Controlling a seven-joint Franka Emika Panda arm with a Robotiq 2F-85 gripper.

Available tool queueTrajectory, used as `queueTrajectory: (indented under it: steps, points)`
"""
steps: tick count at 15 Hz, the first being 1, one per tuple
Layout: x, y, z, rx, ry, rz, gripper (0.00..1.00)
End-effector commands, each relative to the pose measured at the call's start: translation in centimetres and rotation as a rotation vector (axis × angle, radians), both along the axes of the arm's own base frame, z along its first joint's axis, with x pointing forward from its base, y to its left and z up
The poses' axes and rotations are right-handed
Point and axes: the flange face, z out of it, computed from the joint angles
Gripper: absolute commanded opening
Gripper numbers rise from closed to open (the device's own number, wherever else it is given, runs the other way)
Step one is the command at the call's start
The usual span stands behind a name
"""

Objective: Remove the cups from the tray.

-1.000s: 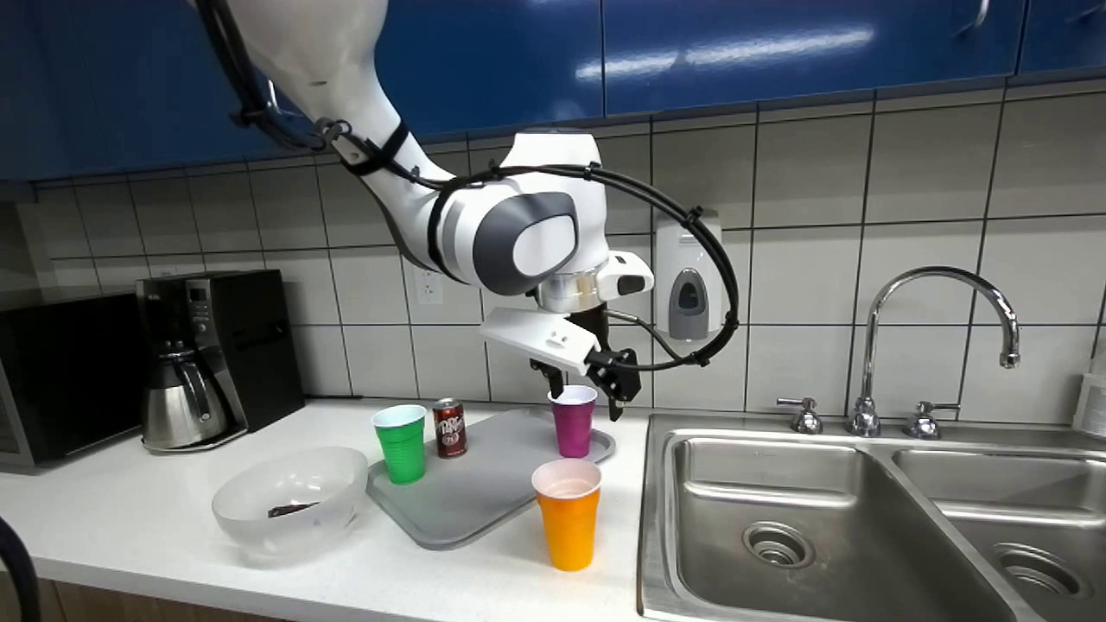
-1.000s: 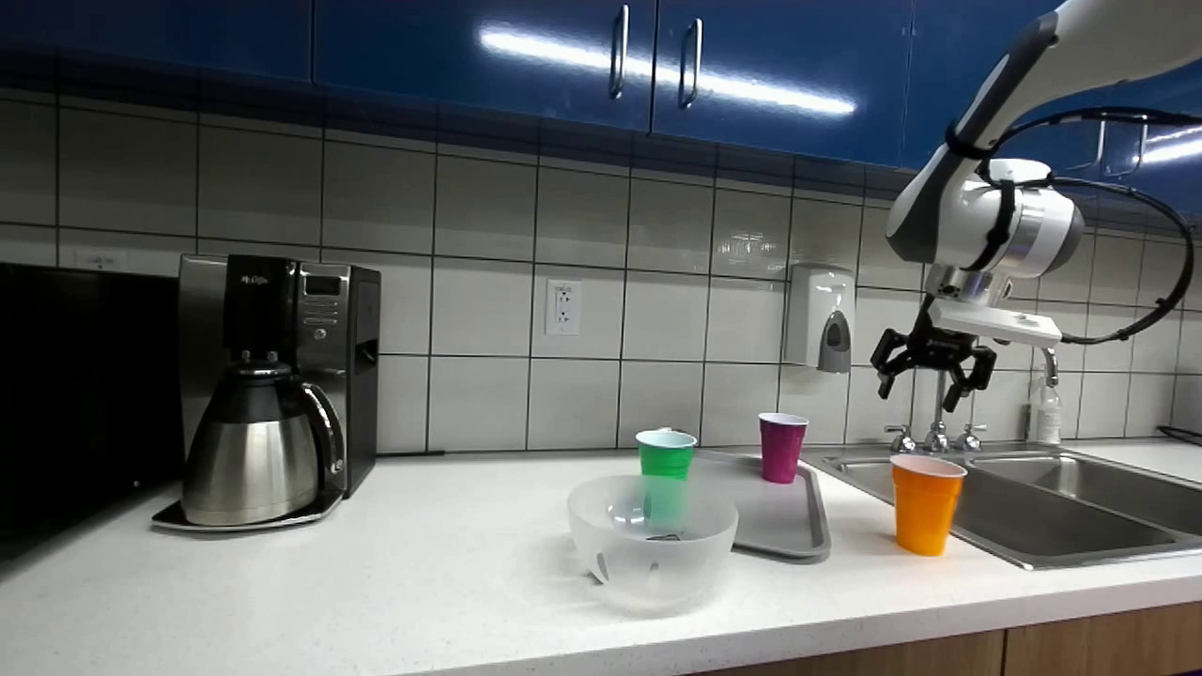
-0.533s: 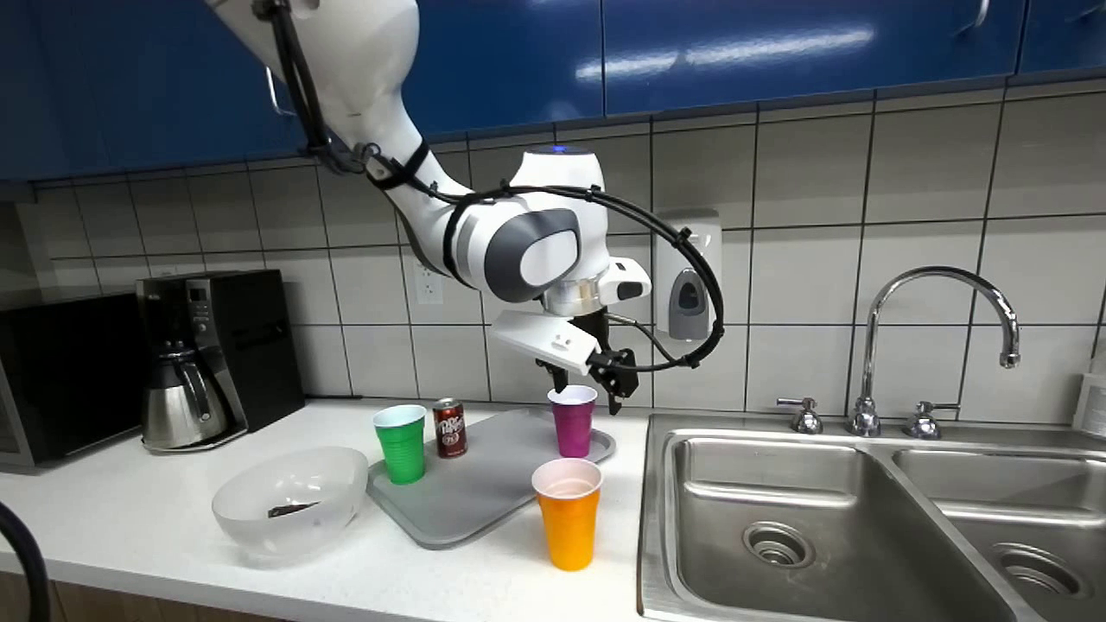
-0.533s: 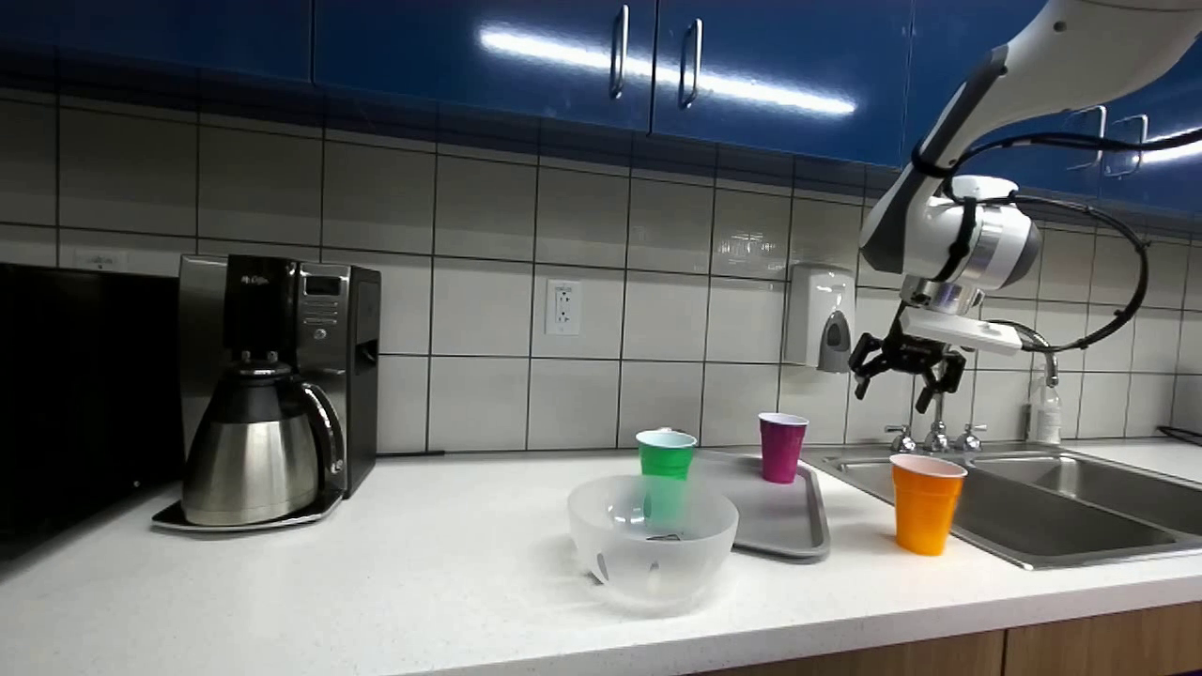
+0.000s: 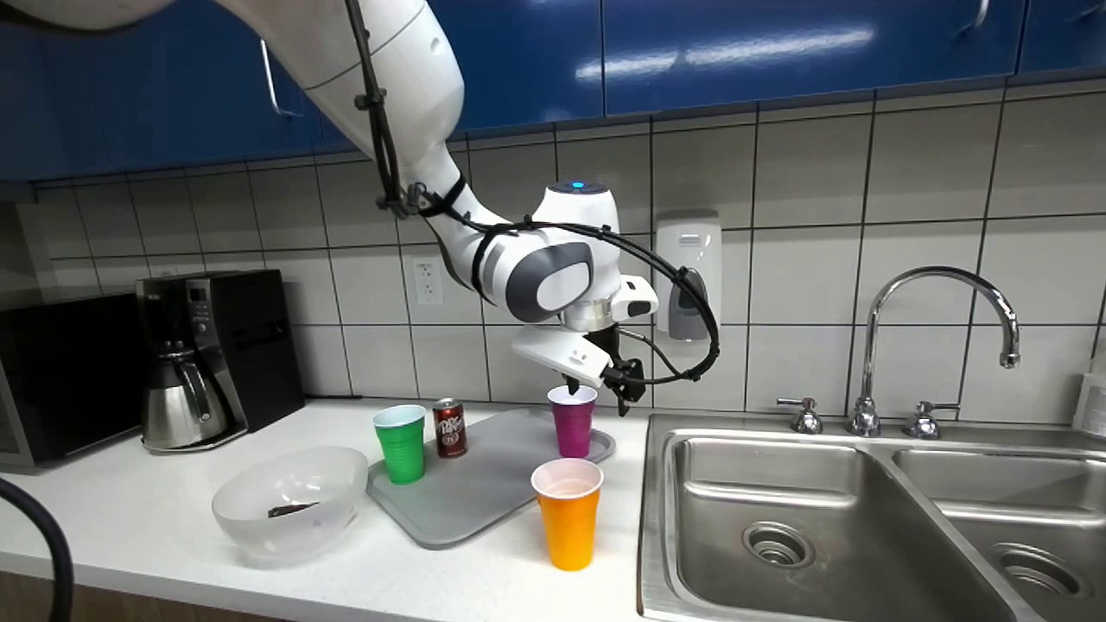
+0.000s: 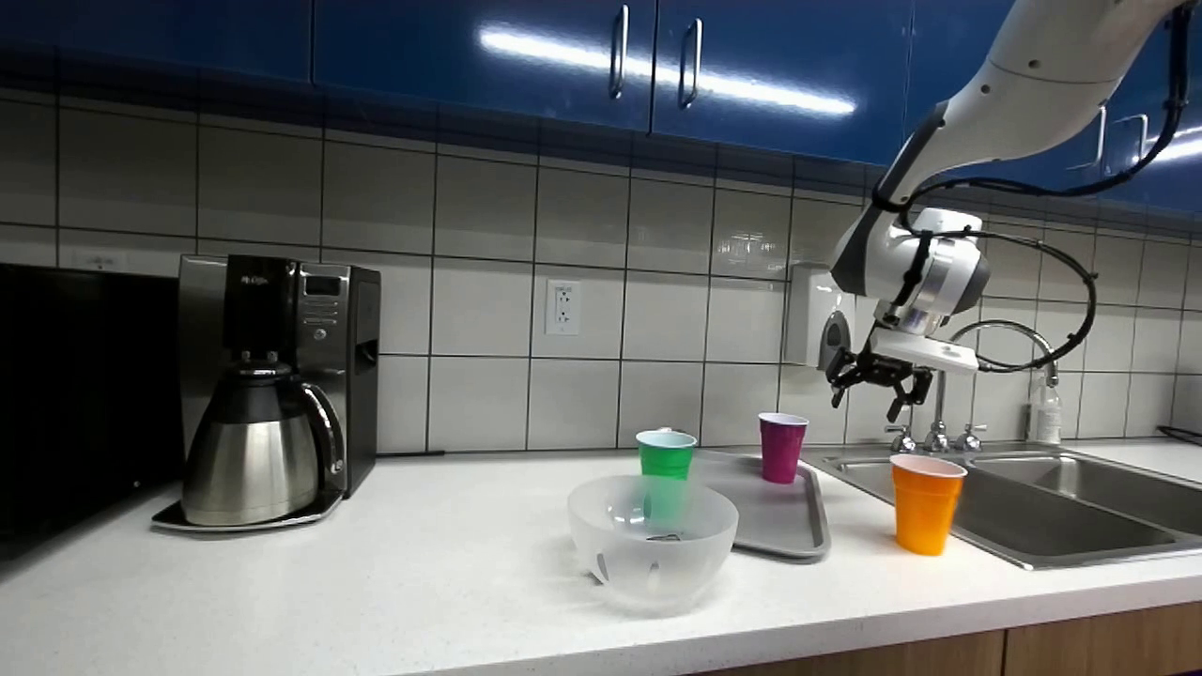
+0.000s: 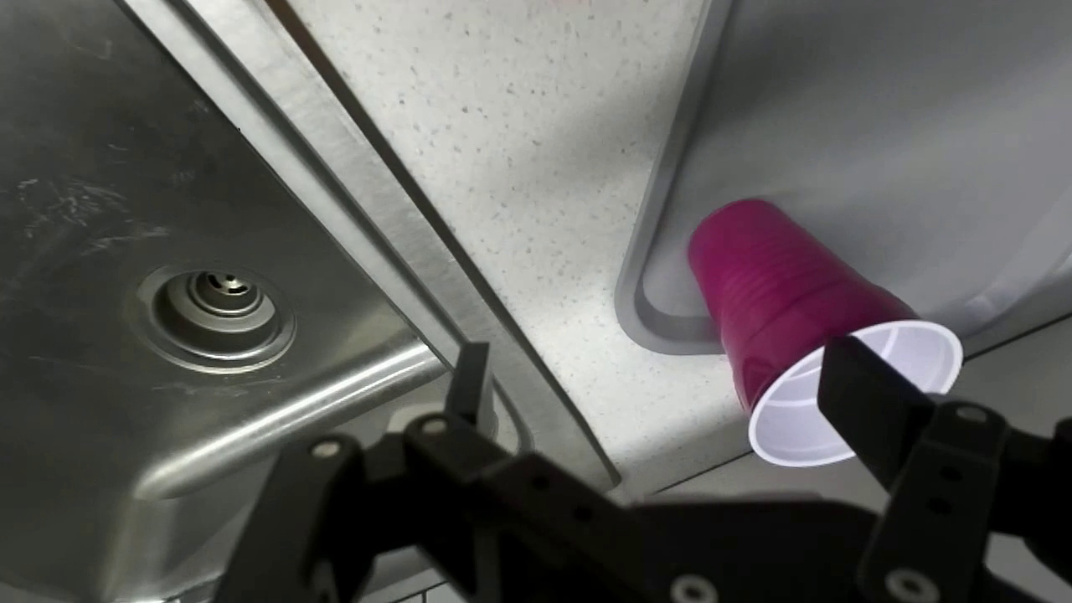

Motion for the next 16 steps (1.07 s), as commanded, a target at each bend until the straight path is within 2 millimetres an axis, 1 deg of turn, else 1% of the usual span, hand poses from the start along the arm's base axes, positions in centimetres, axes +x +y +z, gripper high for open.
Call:
queueTrajectory:
  steps: [1,9,12,16]
  points:
    - [3.0,-0.7,-0.8,-0.003,-0.042,0.023,1.00]
    - [7.0,-1.3,-3.0,0.009,-0.070,0.048,1.00]
    - [8.6,-0.8,-3.6,0.017,-0.076,0.064,1.00]
    - [10.4,0.3,-4.7,0.041,-0.085,0.103,1.00]
